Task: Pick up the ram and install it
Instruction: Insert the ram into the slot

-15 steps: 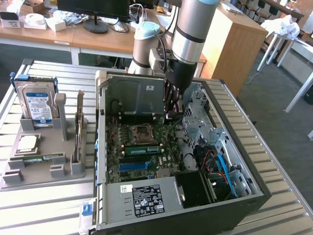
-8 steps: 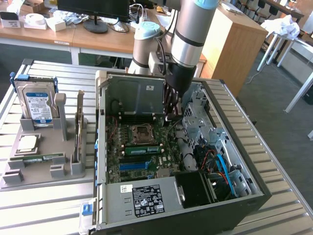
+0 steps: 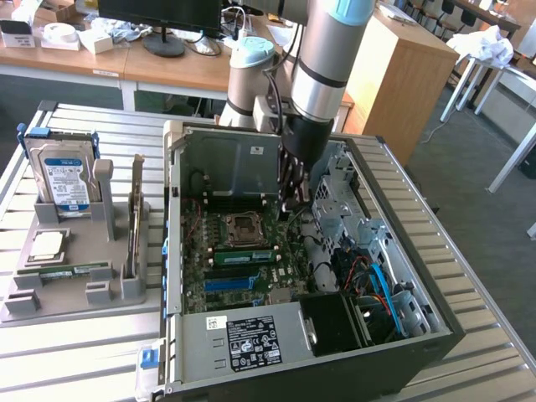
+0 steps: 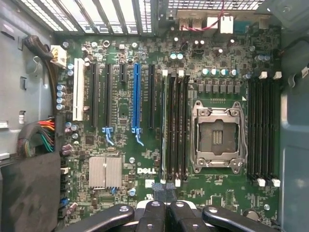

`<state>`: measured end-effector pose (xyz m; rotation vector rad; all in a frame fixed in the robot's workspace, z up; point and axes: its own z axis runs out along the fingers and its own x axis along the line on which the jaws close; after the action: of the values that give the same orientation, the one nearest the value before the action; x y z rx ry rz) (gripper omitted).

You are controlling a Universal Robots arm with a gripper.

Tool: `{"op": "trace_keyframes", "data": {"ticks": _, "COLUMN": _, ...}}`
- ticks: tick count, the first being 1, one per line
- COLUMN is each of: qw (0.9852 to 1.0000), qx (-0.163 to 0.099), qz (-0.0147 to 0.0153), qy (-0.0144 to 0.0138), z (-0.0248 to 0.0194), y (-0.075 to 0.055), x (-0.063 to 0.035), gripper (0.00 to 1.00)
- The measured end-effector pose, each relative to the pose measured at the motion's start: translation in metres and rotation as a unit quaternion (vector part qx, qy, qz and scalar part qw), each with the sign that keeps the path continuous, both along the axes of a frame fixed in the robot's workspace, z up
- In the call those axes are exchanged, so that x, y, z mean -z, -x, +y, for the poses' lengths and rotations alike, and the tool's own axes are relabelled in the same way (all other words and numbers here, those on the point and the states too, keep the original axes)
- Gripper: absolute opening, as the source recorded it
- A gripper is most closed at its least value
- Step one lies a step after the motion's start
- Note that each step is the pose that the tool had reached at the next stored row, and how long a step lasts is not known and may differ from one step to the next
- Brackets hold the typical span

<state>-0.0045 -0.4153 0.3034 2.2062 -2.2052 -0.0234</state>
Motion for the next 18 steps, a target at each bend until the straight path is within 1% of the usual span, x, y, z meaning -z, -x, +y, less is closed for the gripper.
{"op": "trace_keyframes", "data": {"ticks": 11, "qw": 1.0000, "qx": 0.000, "qz": 0.0000, "qy": 0.0000, "z": 0.0000, "y": 0.000, "x": 0.0143, "gripper": 0.10}}
{"op": "trace_keyframes", "data": {"ticks": 18, "qw": 1.0000, "qx": 0.000, "qz": 0.0000, "qy": 0.0000, "z": 0.0000, "y": 0.000, "x": 0.0218, "gripper": 0.10}}
